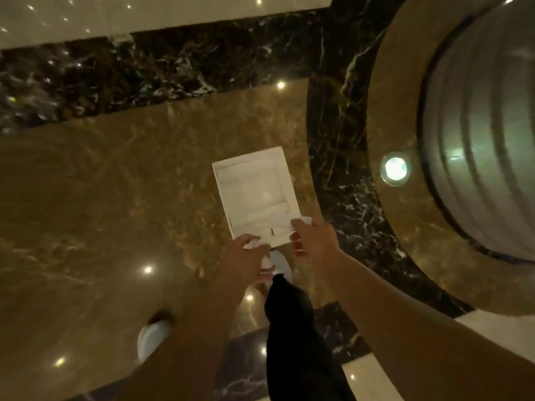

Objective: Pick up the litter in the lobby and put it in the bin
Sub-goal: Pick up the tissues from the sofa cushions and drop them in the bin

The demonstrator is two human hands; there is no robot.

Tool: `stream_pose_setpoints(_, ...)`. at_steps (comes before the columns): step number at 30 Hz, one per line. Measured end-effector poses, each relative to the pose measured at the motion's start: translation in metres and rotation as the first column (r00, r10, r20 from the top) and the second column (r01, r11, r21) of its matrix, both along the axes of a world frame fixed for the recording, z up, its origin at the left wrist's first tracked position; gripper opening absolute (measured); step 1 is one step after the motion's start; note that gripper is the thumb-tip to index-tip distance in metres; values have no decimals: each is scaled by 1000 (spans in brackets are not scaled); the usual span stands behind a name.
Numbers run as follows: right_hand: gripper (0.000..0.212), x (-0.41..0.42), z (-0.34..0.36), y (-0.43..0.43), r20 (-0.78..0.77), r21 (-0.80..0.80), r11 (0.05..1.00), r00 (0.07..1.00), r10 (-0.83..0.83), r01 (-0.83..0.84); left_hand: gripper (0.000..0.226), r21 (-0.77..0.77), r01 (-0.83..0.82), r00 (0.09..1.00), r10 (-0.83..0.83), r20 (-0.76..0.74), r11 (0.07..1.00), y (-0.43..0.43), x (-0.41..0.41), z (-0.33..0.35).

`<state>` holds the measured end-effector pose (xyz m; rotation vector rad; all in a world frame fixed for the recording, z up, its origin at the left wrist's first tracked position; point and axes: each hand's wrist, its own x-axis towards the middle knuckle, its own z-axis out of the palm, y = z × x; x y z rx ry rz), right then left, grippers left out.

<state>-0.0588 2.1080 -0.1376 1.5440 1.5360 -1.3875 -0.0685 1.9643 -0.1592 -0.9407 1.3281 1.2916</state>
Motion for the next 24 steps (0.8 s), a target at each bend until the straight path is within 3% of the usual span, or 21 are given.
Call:
stream_pose_setpoints(3, 26, -24, -69, 19, 38, -190, 978, 996, -76, 82, 17, -85, -166, 985, 160, -72, 983, 30, -34, -78)
stream_pose_setpoints(5, 35, -26, -100, 27, 59, -260, 960, 994, -92, 105, 29, -124, -189, 980, 179, -84, 974, 40, -48, -109)
stream_pose_setpoints(11, 35, -12, -120, 32, 97, -244, 970, 994, 44, -19, 46, -188, 28, 997, -42, -72, 982, 28, -49, -110)
stream_pose_setpoints(16, 27, 0, -39, -1, 59, -151, 961, 968, 243, -232, 35, -223, 200, 958, -238, -159, 954, -21, -27, -12)
stream_pose_setpoints(20, 13, 22, 77, -65, -41, -6, 880, 879, 475, -476, 30, -464, 408, 732, -585, -349, 787, -89, 20, 116)
stream_pose_setpoints(22, 15, 54, 140, -111, -112, 101, 763, 754, 647, -639, 34, -553, 404, 667, -648, -367, 729, -132, 68, 184)
stream_pose_setpoints(24, 22, 102, 201, -168, -148, 240, 559, 540, 829, -793, 37, -649, 317, 662, -651, -371, 691, -183, 133, 251)
